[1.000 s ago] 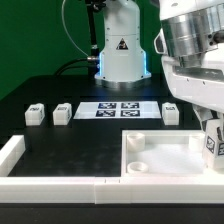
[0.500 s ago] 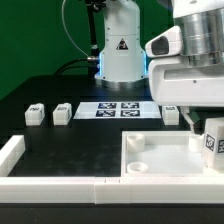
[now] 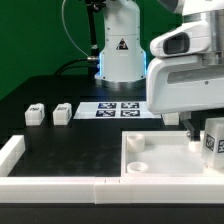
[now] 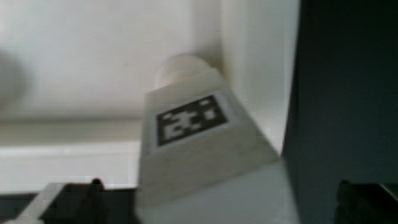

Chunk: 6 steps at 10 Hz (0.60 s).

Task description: Assemble one leg

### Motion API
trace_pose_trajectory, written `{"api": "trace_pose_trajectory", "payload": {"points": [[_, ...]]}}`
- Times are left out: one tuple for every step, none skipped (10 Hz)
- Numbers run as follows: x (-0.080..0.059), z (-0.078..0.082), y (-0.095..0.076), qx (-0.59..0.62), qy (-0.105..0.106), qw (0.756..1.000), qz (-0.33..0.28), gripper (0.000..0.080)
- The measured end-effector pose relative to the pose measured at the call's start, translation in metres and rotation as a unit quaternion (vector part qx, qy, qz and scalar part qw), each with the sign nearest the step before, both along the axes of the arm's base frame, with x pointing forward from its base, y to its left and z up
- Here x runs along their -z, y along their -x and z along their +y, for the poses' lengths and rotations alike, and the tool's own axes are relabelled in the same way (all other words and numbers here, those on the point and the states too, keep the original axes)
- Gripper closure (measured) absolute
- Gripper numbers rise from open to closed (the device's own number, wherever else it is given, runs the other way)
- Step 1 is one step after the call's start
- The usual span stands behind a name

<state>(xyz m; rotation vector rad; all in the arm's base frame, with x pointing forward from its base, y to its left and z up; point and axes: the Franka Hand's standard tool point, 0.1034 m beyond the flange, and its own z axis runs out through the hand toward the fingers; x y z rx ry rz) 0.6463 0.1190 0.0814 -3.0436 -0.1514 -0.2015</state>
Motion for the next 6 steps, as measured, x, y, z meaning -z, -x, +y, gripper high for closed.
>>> {"api": "trace_pose_trajectory", "payload": {"points": [[0.0001, 0.0003, 0.0001, 0.008, -0.001, 1.0, 0.001, 0.0269], [0.0002, 0.0006, 0.0002, 0.031, -0.005, 1.0, 0.003, 0.0269], [0.0002, 0.0011, 0.0003, 0.07, -0.01, 0.997, 0.007, 0.0451], [0.0008, -0.0034, -0.0001, 0.139, -0.017, 0.99, 0.014, 0.0502], [0.0007, -0.0058, -0.0005, 0.21, -0.028, 0.977, 0.021, 0.0502], [0.0011, -0.0073, -0.0001, 0.295, -0.041, 0.954, 0.031, 0.0502]]}}
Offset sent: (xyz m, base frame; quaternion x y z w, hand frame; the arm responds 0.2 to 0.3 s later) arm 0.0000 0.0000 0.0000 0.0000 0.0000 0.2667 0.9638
